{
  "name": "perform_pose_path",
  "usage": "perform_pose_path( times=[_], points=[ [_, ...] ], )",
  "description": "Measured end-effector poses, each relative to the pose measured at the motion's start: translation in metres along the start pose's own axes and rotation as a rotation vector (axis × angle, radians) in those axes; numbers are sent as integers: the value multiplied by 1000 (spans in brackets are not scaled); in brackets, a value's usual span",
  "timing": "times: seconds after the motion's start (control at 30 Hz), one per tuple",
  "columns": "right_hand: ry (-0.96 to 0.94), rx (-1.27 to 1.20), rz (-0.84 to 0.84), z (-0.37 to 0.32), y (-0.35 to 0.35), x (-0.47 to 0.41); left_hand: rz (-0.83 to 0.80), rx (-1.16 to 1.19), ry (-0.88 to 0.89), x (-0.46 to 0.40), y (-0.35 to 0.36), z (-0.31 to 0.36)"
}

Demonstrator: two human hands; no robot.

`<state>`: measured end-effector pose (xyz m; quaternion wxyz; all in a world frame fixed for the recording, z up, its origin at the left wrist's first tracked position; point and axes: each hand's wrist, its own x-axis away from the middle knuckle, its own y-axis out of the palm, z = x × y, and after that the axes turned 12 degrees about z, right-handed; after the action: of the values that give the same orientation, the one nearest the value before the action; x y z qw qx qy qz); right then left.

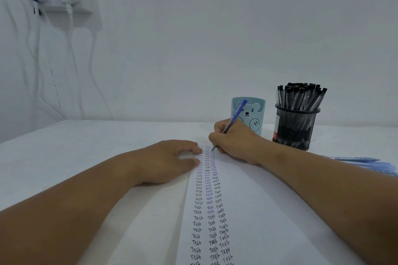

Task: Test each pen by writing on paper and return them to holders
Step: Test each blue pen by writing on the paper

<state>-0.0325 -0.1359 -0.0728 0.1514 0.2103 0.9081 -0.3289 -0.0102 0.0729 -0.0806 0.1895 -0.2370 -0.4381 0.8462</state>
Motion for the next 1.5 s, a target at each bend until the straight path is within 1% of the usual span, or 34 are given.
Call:
perform_pose_path(
  times=[0.2,0.4,0.67,0.77,0.83,0.93,0.97,1.07,1.17,1.2,1.33,1.4,1.5],
  points=[
    [-26,32,35,2,2,-2,1,7,-6,1,0,1],
    [15,-35,19,2,2,-2,0,18,-11,1,0,0],
    [-100,36,43,2,3,-1,0,9,-3,0,1,0],
    [-99,34,60,3,3,0,1,18,-7,1,0,-1],
    [-71,-66,66,4,1,0,1,28,-12,1,0,-1],
    [-32,-393,74,4,-1,5,5,15,-5,1,0,0],
    [-60,-443,99,4,-2,7,5,11,-2,1,0,0],
    [-224,-379,172,0,-2,10,5,6,5,1,0,0],
    [-311,-393,233,-7,-3,7,8,-3,12,2,-1,1],
    [-353,-356,255,-8,-3,7,7,-4,11,2,-1,1],
    [-565,-40,269,-3,-5,10,3,-7,15,1,-1,-1],
    [-606,67,284,-1,-6,8,5,-6,17,1,0,0],
    [-614,129,269,5,-5,4,8,-5,18,2,0,0]
  ],
)
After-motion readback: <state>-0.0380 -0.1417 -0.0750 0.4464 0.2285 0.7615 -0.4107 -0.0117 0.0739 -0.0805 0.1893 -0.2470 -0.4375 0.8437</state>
